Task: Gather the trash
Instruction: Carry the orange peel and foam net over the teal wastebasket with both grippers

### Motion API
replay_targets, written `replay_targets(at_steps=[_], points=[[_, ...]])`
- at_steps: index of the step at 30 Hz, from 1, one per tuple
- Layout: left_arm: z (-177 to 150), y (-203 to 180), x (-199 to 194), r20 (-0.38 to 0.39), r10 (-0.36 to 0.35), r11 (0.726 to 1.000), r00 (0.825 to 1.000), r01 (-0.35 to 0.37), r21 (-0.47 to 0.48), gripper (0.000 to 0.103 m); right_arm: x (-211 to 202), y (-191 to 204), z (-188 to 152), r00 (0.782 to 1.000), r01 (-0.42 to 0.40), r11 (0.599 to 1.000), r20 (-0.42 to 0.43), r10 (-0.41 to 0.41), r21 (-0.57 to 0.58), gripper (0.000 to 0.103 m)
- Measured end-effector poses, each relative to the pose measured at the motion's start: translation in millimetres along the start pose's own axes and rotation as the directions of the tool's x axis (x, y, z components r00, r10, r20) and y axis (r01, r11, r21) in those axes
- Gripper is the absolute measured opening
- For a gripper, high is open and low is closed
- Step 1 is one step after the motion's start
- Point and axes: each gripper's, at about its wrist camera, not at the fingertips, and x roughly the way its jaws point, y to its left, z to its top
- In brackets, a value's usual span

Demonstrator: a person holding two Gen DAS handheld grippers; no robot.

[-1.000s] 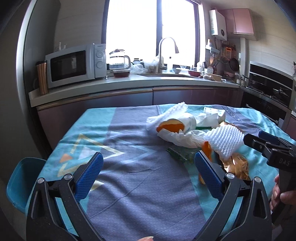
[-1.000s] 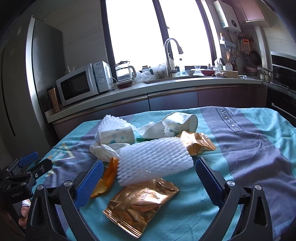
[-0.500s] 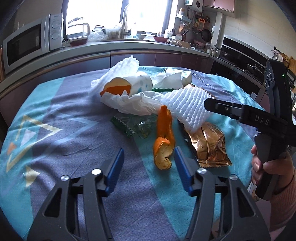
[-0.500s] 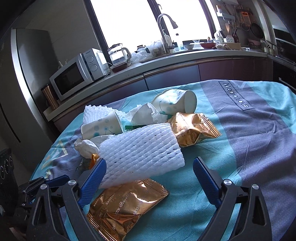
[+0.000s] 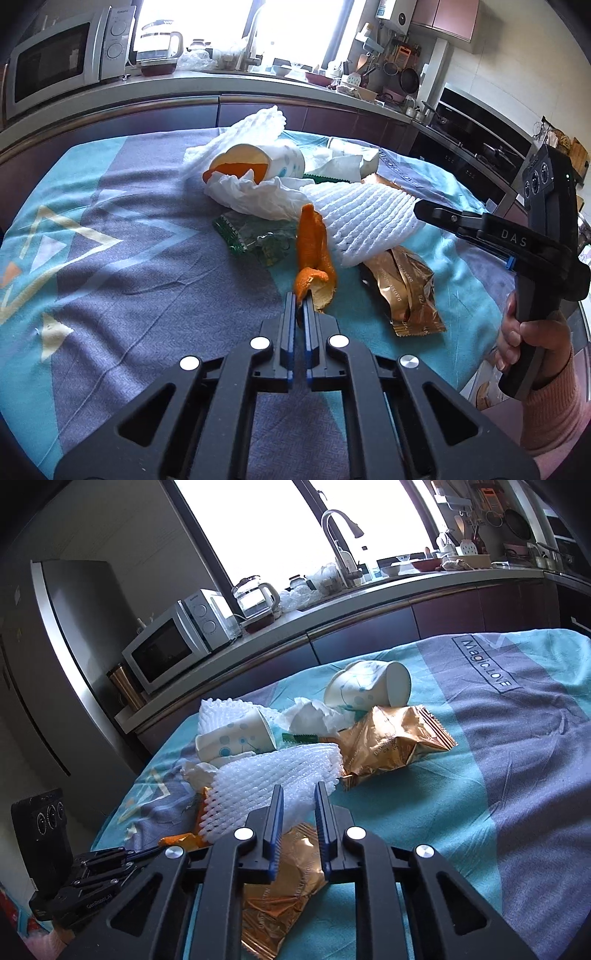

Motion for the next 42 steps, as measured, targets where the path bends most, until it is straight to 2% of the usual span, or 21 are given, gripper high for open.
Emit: replay_targets(at_steps=[8,14,20,24,29,34,38,42], points=[[0,8,-44,0.070,-0.013,1.000,0.997,0.014,-0.008,0.004,-32,30,14,0.995,-0.048,0.996,0.081,0.054,-0.073,0.011],[-5,27,-83,0.133,-0.002,1.000,0.991,0.006,-0.028,0.004,-46,71,23,0.985,-0.114,0.982,0.115,0.132,-0.152,0.010],[-17,65,-126,0.186,0.069,0.995,0.980,-0.054,-0.084,0.004,-35,123,27,0.966,-0.219,0.947,0.087,0.245,-0.235,0.010],[-25,99,-157,0.217,0.159,0.980,0.963,-0.127,-0.155,0.004,-12,162,26,0.942,-0.312,0.911,0.035,0.333,-0.271,0.010],[-38,152,-199,0.238,0.305,0.934,0.922,-0.240,-0.265,0.004,29,216,21,0.900,-0.428,0.849,-0.057,0.433,-0.311,0.010],[-54,205,-231,0.217,0.449,0.860,0.867,-0.353,-0.369,0.004,74,272,14,0.857,-0.514,0.790,-0.151,0.493,-0.335,0.010],[-67,244,-245,0.173,0.527,0.802,0.832,-0.420,-0.425,0.004,106,309,6,0.833,-0.553,0.760,-0.223,0.506,-0.342,0.010],[-81,276,-246,0.121,0.570,0.756,0.813,-0.461,-0.464,0.004,133,341,-6,0.817,-0.575,0.741,-0.292,0.497,-0.346,0.010]])
